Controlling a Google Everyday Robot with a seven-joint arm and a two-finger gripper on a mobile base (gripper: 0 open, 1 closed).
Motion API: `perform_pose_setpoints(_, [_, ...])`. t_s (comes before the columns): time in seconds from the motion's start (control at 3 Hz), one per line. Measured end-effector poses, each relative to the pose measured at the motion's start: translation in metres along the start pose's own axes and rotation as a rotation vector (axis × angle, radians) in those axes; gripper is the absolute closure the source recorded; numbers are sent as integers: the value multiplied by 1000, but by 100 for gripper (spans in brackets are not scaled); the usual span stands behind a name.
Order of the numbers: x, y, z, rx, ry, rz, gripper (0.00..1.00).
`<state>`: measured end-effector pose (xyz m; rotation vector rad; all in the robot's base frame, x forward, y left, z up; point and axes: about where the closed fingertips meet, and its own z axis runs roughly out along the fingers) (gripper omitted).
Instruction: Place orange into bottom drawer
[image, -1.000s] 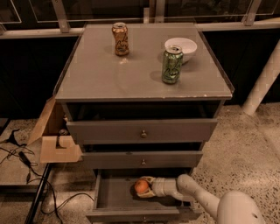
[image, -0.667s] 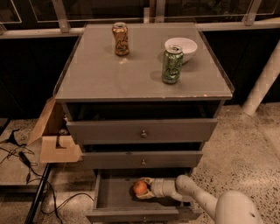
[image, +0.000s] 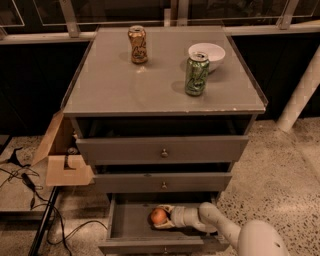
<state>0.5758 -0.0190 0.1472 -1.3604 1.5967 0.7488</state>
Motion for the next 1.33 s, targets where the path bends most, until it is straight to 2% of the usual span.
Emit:
perform_pose_setpoints(0.33, [0,0,0,1,0,0,26])
perform_pose_setpoints(0.67, [0,0,0,1,0,0,3])
perform_pose_setpoints(1.33, [0,0,0,1,0,0,0])
